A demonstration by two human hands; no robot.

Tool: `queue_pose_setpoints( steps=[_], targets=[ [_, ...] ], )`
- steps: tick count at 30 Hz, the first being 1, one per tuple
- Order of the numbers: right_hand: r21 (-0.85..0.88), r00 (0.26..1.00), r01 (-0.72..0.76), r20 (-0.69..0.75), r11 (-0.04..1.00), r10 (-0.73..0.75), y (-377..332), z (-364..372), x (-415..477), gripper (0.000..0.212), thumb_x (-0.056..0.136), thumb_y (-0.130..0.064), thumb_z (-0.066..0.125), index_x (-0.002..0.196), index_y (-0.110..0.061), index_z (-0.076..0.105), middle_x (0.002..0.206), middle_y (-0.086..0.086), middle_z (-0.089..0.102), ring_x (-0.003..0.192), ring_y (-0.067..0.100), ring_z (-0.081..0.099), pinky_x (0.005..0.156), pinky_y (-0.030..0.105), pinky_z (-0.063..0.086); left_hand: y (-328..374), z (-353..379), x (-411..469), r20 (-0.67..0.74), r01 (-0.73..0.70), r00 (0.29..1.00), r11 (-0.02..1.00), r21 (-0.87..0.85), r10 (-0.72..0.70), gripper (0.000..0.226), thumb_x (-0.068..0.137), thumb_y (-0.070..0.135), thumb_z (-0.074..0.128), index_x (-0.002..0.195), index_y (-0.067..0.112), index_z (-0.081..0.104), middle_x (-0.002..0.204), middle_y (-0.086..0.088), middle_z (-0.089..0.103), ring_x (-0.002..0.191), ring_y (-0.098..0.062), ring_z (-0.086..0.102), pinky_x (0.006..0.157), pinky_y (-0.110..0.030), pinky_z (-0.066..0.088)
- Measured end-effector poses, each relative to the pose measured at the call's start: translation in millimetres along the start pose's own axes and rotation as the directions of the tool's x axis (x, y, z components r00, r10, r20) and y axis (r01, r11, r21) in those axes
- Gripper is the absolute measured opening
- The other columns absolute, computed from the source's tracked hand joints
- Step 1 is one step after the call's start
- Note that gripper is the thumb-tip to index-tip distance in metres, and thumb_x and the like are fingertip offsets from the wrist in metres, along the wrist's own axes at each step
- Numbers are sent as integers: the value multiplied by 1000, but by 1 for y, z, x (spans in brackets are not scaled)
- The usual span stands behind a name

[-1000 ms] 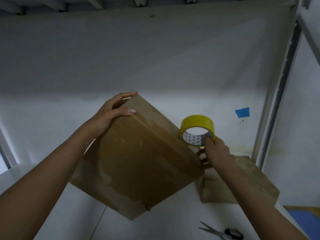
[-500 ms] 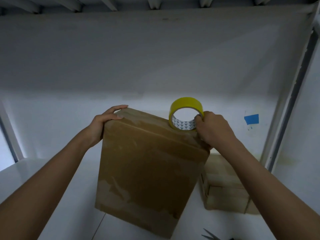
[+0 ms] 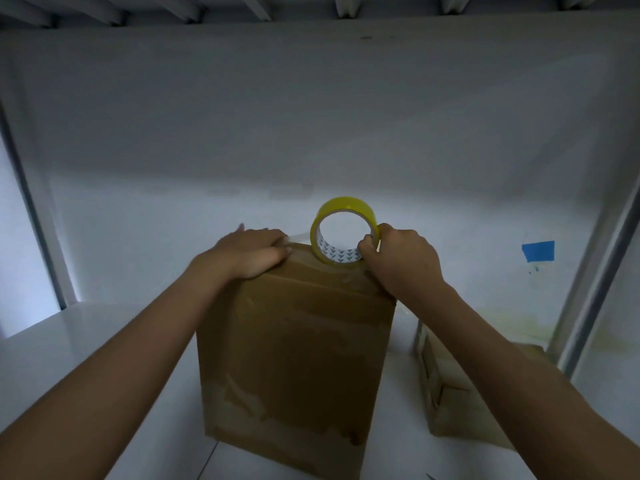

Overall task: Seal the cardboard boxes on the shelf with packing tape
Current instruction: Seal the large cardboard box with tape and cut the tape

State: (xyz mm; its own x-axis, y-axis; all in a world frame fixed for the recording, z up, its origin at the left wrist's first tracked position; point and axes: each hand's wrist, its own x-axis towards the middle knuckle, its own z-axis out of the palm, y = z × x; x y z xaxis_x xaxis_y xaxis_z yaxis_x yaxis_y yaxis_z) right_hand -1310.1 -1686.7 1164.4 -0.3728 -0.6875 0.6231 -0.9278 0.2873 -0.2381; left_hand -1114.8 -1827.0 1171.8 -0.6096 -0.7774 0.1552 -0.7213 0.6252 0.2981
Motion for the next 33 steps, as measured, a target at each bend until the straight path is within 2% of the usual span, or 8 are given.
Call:
queue_pose_setpoints(
  steps=[6, 8, 13, 16, 20, 23, 28, 33],
  targets=[
    [7, 999, -33, 0, 999, 33, 2, -2, 0, 33, 93, -39, 43, 90, -10, 57, 74, 5, 55, 74, 26, 57, 62, 30, 40, -6, 9, 20, -16, -81, 997, 996, -36, 80, 35, 103, 51, 33, 130, 39, 53, 144, 7, 53, 139, -25, 40, 117, -46, 24],
    [32, 1000, -25, -3, 999, 25, 0, -6, -3, 32, 91, -41, 48, 86, -10, 55, 72, 3, 52, 73, 26, 55, 61, 29, 39, -5, 10, 23, -56, -105, 993, 993, -57, 102, 28, 101, 56, 36, 111, 44, 59, 129, 9, 63, 130, -25, 48, 113, -47, 32],
    [59, 995, 89, -47, 994, -87, -12, -19, -7, 42, 89, -49, 56, 117, -19, 51, 84, 3, 57, 81, 24, 54, 65, 30, 41, 18, 12, 36, -58, -135, 990, 989, -68, 131, 27, 101, 33, 47, 74, 37, 48, 94, 0, 62, 83, -16, 55, 75, -33, 41],
    [91, 998, 60, -40, 994, -57, -4, -17, -4, 44, 86, -52, 59, 118, -22, 53, 88, 1, 63, 82, 23, 57, 66, 29, 42, 20, 17, 42, -45, -153, 988, 983, -101, 149, 11, 99, 38, 50, 90, 35, 56, 108, 3, 63, 90, -16, 55, 78, -33, 40],
    [260, 999, -21, 47, 965, 9, 10, -8, 3, 37, 84, -57, 63, 97, -23, 60, 101, -6, 65, 88, 15, 62, 69, 28, 42, 10, 19, 43, -48, -154, 988, 982, -114, 149, 40, 96, 55, 51, 126, 31, 60, 125, 4, 62, 105, -17, 55, 87, -34, 42],
    [508, 994, -96, 89, 856, 58, 8, -12, 6, 40, 76, -57, 72, 85, -18, 67, 86, -9, 68, 78, 4, 63, 65, 22, 45, 8, 21, 44, -31, -169, 986, 979, -111, 166, 47, 96, 58, 49, 134, 31, 56, 134, 1, 59, 120, -22, 52, 97, -36, 38],
    [581, 988, -145, 123, 801, 89, 0, -30, 18, 38, 77, -48, 73, 81, -10, 73, 76, -1, 74, 48, 2, 47, 58, 26, 40, 7, 20, 43, -34, -176, 984, 976, -128, 173, 85, 68, 90, 46, 135, 38, 53, 135, 8, 59, 120, -17, 52, 103, -42, 43],
    [581, 984, -176, 89, 795, 152, -9, -47, 27, 58, 68, -49, 77, 72, 6, 63, 63, 13, 53, 61, 22, 54, 62, 42, 51, 8, 17, 43, 11, -159, 987, 982, -98, 161, 79, 66, 94, 44, 126, 43, 53, 123, 9, 59, 112, -15, 52, 99, -40, 44]
  ],
)
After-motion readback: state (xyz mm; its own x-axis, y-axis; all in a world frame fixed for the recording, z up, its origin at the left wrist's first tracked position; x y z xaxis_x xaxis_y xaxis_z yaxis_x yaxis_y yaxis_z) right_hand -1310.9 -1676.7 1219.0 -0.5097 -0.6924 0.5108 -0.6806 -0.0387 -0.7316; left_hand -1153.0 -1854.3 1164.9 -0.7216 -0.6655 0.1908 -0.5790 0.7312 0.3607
